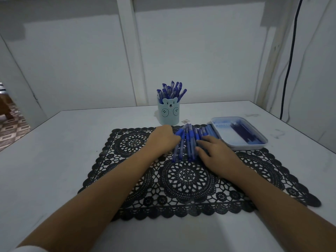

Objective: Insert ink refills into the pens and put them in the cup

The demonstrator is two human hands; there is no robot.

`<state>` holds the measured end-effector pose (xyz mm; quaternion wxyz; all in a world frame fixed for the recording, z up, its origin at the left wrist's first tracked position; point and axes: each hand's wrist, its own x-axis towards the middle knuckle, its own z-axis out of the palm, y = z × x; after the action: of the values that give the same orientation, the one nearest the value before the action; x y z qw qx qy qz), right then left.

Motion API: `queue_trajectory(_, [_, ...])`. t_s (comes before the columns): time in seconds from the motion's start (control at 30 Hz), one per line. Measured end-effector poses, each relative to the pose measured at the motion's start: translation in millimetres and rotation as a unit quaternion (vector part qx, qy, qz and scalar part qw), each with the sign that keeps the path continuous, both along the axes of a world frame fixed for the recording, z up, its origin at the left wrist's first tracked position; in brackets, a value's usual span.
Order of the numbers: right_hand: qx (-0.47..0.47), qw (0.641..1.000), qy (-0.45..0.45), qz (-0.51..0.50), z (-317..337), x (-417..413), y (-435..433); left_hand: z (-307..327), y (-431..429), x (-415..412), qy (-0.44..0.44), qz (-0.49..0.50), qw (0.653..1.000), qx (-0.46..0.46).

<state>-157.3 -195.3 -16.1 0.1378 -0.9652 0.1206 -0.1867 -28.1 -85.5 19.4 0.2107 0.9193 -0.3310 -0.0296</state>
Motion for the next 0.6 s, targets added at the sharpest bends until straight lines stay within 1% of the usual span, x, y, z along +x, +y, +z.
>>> queue_trajectory(0.07, [0.0, 1.0, -0.02, 0.006, 0.6, 0.3, 0.0, 1.4, 9.2, 1.9, 0.023, -0.003, 1.0, -0.012])
queue_trajectory(0.13, [0.012, 0.999, -0.051, 0.012, 1.5, 1.2, 1.1, 2.2, 22.2, -0.8, -0.002, -0.024, 1.0, -0.012])
queue_trajectory(0.23, [0.035, 0.994, -0.102, 0.02, 4.6, 1.1, 2.8, -0.8, 47.1, -10.9, -0.04, -0.101, 0.994, -0.019])
queue_trajectory(0.3, [-0.019, 0.992, -0.117, 0.052, 5.6, -0.2, 3.3, -3.9, 64.6, -18.4, -0.07, -0.153, 0.986, -0.003])
queue_trajectory(0.37, [-0.094, 0.986, -0.1, 0.099, 4.4, -2.1, 6.3, -6.4, 79.6, -23.9, -0.087, -0.19, 0.978, 0.001])
queue_trajectory(0.43, [-0.144, 0.978, -0.081, 0.128, 5.0, -3.0, 14.3, -8.0, 89.7, -27.7, -0.087, -0.212, 0.973, -0.005])
queue_trajectory(0.5, [-0.166, 0.973, -0.07, 0.146, 5.2, -2.5, 21.0, -9.9, 94.9, -29.8, -0.088, -0.227, 0.97, -0.008])
queue_trajectory(0.6, [-0.163, 0.969, -0.055, 0.18, 3.6, -2.7, 27.1, -13.7, 98.0, -30.5, -0.109, -0.223, 0.969, -0.014])
